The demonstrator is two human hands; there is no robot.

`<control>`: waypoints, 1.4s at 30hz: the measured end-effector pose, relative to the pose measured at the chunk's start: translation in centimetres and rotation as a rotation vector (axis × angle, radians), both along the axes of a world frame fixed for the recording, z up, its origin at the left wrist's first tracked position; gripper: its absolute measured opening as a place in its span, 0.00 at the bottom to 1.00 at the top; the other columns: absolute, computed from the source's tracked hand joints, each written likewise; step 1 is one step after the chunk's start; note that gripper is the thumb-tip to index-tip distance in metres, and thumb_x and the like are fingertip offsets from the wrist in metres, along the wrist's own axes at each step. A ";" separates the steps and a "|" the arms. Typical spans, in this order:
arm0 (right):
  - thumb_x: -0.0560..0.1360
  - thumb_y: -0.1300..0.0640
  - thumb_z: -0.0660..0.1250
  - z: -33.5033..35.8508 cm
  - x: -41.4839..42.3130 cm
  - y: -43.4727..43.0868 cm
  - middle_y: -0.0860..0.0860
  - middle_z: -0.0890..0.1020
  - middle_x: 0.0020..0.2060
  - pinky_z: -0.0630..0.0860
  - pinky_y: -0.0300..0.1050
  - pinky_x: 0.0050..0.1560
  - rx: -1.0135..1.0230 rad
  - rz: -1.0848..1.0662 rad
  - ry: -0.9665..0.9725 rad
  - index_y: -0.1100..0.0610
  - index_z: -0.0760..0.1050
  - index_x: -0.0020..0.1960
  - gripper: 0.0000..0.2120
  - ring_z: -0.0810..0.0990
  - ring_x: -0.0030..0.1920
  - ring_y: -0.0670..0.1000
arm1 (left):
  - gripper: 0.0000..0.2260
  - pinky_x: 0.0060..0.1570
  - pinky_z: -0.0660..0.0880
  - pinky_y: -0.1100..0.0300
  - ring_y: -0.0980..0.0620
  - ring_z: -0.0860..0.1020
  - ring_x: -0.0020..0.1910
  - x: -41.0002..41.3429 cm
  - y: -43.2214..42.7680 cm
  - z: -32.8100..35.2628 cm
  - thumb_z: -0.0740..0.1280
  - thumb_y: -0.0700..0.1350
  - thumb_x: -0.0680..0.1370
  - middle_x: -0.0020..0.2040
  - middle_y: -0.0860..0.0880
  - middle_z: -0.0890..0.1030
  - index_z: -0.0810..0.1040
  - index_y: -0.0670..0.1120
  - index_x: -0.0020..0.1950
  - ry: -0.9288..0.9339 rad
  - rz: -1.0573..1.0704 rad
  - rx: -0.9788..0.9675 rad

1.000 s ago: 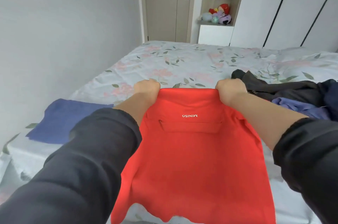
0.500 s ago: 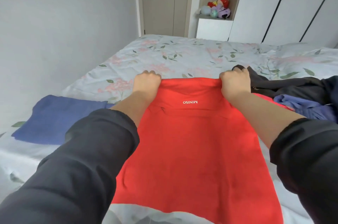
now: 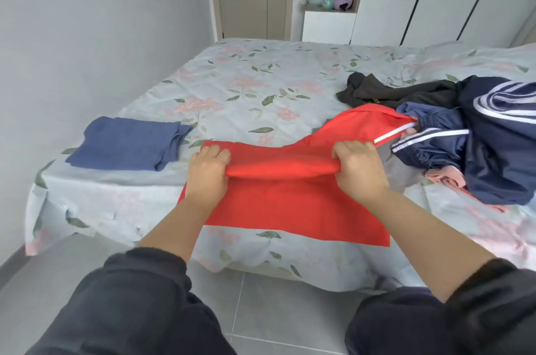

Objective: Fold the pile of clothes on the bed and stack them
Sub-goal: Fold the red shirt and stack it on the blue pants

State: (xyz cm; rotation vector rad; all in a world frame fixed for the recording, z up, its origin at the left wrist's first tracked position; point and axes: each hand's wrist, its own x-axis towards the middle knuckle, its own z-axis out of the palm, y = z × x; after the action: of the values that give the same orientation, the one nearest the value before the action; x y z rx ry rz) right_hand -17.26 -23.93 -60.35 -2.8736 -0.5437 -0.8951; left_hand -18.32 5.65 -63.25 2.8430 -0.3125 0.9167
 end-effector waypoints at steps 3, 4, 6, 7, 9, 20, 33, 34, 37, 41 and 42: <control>0.51 0.72 0.67 -2.2 -2.4 -0.2 0.55 0.75 0.29 0.69 0.50 0.34 -0.068 0.089 0.065 0.58 0.72 0.36 0.16 0.76 0.31 0.59 | 0.13 0.39 0.69 0.50 0.39 0.75 0.43 -1.2 -0.1 -2.5 0.66 0.29 0.61 0.41 0.41 0.75 0.76 0.40 0.43 0.183 0.030 0.111; 0.53 0.72 0.66 -3.3 -3.1 -0.4 0.54 0.76 0.29 0.68 0.49 0.34 -0.080 0.081 0.133 0.57 0.71 0.36 0.16 0.76 0.32 0.59 | 0.12 0.43 0.69 0.51 0.41 0.74 0.48 -1.2 -0.1 -3.0 0.65 0.32 0.65 0.46 0.43 0.75 0.76 0.42 0.47 0.308 0.042 0.164; 0.58 0.72 0.63 -5.7 -4.0 -0.5 0.55 0.77 0.33 0.65 0.49 0.38 -0.081 0.049 0.306 0.56 0.69 0.38 0.14 0.76 0.37 0.59 | 0.11 0.47 0.68 0.55 0.44 0.71 0.54 -0.9 0.1 -3.4 0.63 0.37 0.70 0.52 0.46 0.74 0.75 0.45 0.52 0.500 0.058 0.261; 0.59 0.71 0.61 -6.8 -4.2 -0.4 0.55 0.77 0.35 0.63 0.48 0.38 -0.071 0.042 0.382 0.55 0.68 0.39 0.14 0.76 0.39 0.59 | 0.11 0.48 0.68 0.56 0.45 0.71 0.55 -0.9 0.2 -3.5 0.62 0.38 0.71 0.52 0.47 0.73 0.75 0.46 0.52 0.545 0.065 0.265; 0.60 0.72 0.61 -7.6 -4.3 -0.4 0.55 0.77 0.36 0.61 0.47 0.36 -0.003 0.039 0.404 0.55 0.66 0.38 0.14 0.75 0.39 0.60 | 0.12 0.49 0.68 0.56 0.45 0.71 0.55 -0.8 0.0 -3.3 0.62 0.38 0.71 0.53 0.47 0.74 0.76 0.47 0.52 0.556 0.080 0.234; 0.65 0.73 0.55 -4.9 -3.5 -2.0 0.43 0.72 0.33 0.64 0.39 0.35 0.125 0.069 0.867 0.52 0.72 0.38 0.17 0.71 0.38 0.49 | 0.12 0.35 0.68 0.60 0.49 0.75 0.40 -1.0 -0.3 -0.3 0.68 0.53 0.73 0.37 0.50 0.77 0.76 0.46 0.36 1.068 -0.065 0.135; 0.72 0.44 0.68 -5.6 2.1 -6.1 0.56 0.78 0.41 0.71 0.47 0.45 0.938 -0.645 0.678 0.61 0.74 0.39 0.19 0.79 0.48 0.58 | 0.28 0.73 0.46 0.41 0.47 0.46 0.77 0.5 -8.9 -5.2 0.46 0.62 0.80 0.79 0.49 0.51 0.48 0.55 0.78 0.655 -0.086 0.102; 0.71 0.44 0.69 -5.6 2.1 -5.9 0.55 0.77 0.38 0.70 0.47 0.44 0.941 -0.633 0.693 0.60 0.73 0.38 0.18 0.78 0.46 0.57 | 0.28 0.73 0.43 0.41 0.47 0.43 0.77 0.7 -8.9 -5.5 0.45 0.63 0.80 0.79 0.50 0.48 0.45 0.56 0.78 0.686 -0.092 0.120; 0.73 0.50 0.70 -5.8 2.2 -5.3 0.53 0.76 0.36 0.67 0.45 0.43 0.909 -0.557 0.697 0.59 0.73 0.38 0.14 0.75 0.43 0.54 | 0.30 0.72 0.39 0.40 0.47 0.40 0.77 1.0 -8.8 -5.7 0.44 0.66 0.78 0.79 0.51 0.43 0.40 0.59 0.77 0.729 -0.097 0.153; 0.76 0.56 0.66 -5.9 2.0 -4.7 0.58 0.79 0.47 0.71 0.46 0.47 1.086 -0.500 0.616 0.66 0.76 0.55 0.13 0.77 0.49 0.56 | 0.29 0.72 0.40 0.38 0.47 0.40 0.77 0.5 -9.3 -5.6 0.44 0.65 0.78 0.79 0.51 0.44 0.38 0.61 0.76 0.672 -0.081 0.151; 0.76 0.58 0.66 -5.8 2.1 -4.7 0.60 0.80 0.50 0.73 0.48 0.49 1.071 -0.516 0.577 0.66 0.75 0.57 0.14 0.78 0.52 0.58 | 0.29 0.72 0.40 0.38 0.47 0.41 0.77 0.4 -9.5 -5.6 0.44 0.65 0.78 0.79 0.51 0.44 0.39 0.61 0.76 0.659 -0.076 0.143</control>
State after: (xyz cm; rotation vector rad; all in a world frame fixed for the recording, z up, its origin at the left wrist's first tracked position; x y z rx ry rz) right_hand -15.21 -28.65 -66.12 -2.0552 0.5899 -0.1900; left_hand -17.87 -3.85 -68.88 3.0260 -0.4032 -0.0860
